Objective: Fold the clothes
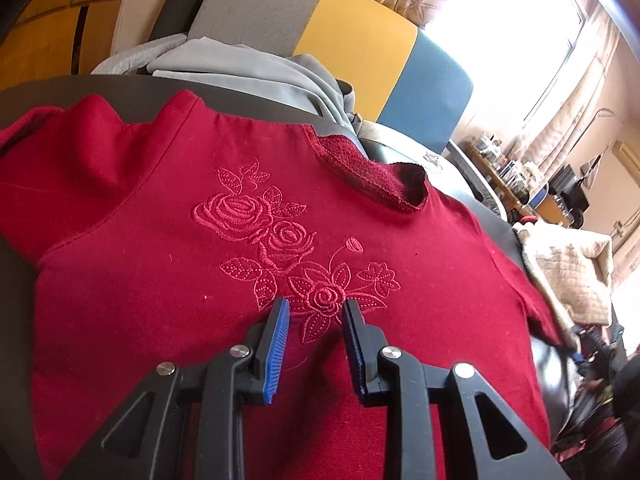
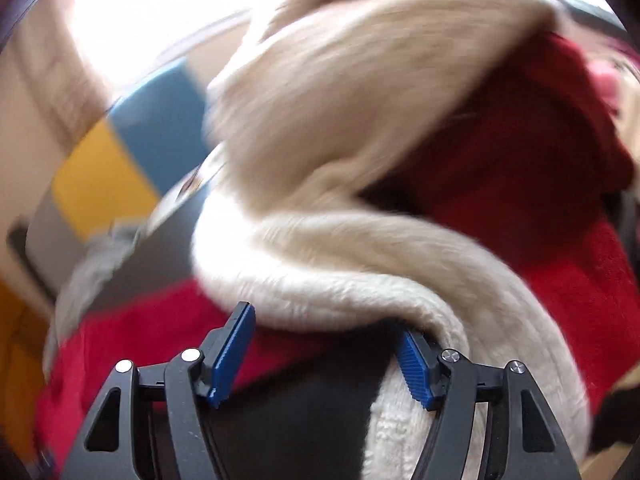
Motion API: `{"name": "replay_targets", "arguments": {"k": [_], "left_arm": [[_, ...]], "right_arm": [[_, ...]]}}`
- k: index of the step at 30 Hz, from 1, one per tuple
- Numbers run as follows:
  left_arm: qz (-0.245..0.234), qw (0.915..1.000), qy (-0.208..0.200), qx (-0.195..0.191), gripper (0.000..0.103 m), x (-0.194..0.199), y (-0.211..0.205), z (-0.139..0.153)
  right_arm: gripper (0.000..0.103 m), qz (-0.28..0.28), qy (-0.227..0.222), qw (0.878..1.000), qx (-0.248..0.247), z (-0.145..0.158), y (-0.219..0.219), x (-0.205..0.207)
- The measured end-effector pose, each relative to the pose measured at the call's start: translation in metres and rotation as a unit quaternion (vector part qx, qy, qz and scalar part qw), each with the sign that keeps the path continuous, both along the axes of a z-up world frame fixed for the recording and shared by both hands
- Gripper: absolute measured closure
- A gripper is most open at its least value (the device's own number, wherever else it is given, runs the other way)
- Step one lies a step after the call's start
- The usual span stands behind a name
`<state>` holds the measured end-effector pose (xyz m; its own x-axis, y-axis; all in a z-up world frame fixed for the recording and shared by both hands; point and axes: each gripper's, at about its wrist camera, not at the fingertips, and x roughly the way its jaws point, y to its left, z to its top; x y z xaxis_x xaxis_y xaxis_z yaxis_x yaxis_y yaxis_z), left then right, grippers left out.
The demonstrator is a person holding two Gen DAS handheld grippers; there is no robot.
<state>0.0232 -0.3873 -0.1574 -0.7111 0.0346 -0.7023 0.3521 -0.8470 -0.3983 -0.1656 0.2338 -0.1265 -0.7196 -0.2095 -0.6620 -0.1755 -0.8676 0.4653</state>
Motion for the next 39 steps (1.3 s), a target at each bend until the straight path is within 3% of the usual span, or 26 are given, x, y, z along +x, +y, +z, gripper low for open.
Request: {"name": "replay_targets", "arguments": {"k": [4, 9, 12, 15, 18, 22, 24, 27, 29, 31, 32, 33, 34, 37, 39], "left_arm": [[0.000, 1.0000, -0.002, -0.008, 0.076, 0.000, 0.002, 0.001], [0.000, 1.0000, 0.003, 0.004, 0.076, 0.001, -0.001, 0.000], [0.001, 0.9999, 0.006, 0.010, 0.076, 0.005, -0.002, 0.000], [0.002, 0.9996, 0.014, 0.025, 0.076, 0.009, -0.005, -0.001], [0.004, 0.9987, 0.024, 0.044, 0.076, 0.014, -0.009, -0.003], [0.006, 0.9970, 0.037, 0.068, 0.076, 0.018, -0.014, -0.005], [0.007, 0.9963, 0.040, 0.075, 0.076, 0.019, -0.015, -0.006], [0.007, 0.9955, 0.045, 0.083, 0.076, 0.021, -0.016, -0.006], [0.007, 0.9951, 0.048, 0.087, 0.076, 0.021, -0.017, -0.007], [0.008, 0.9947, 0.050, 0.090, 0.076, 0.022, -0.016, -0.007], [0.008, 0.9946, 0.050, 0.091, 0.076, 0.022, -0.016, -0.007], [0.008, 0.9945, 0.051, 0.091, 0.076, 0.022, -0.016, -0.007], [0.008, 0.9945, 0.051, 0.091, 0.076, 0.022, -0.016, -0.007], [0.009, 0.9946, 0.052, 0.090, 0.076, 0.022, -0.015, -0.008], [0.009, 0.9947, 0.051, 0.089, 0.076, 0.022, -0.014, -0.008]], "right_arm": [[0.030, 0.024, 0.015, 0.995, -0.100, 0.008, -0.001, 0.025], [0.026, 0.102, 0.015, 0.979, -0.174, -0.004, -0.063, 0.054], [0.026, 0.107, -0.005, 0.979, -0.176, -0.022, -0.095, 0.051], [0.027, 0.073, -0.002, 0.984, -0.162, -0.029, -0.103, 0.037], [0.026, 0.027, -0.005, 0.980, -0.195, -0.034, -0.097, 0.016], [0.000, -0.015, 0.010, 0.979, -0.203, -0.028, -0.112, -0.004], [0.000, -0.038, -0.003, 0.987, -0.159, -0.021, -0.121, -0.012], [0.000, -0.030, 0.013, 0.990, -0.137, -0.019, -0.137, -0.017], [0.006, -0.031, 0.024, 0.990, -0.138, -0.019, -0.138, -0.018], [0.043, -0.029, 0.023, 0.987, -0.156, -0.025, -0.132, -0.025], [0.053, -0.030, 0.016, 0.985, -0.168, -0.030, -0.127, -0.026], [0.072, -0.033, 0.011, 0.984, -0.177, -0.037, -0.121, -0.027], [0.085, -0.037, 0.006, 0.982, -0.185, -0.044, -0.115, -0.027], [0.087, -0.023, 0.012, 0.975, -0.219, -0.044, -0.109, -0.028], [0.087, 0.017, 0.040, 0.974, -0.224, -0.025, -0.120, -0.028]]}}
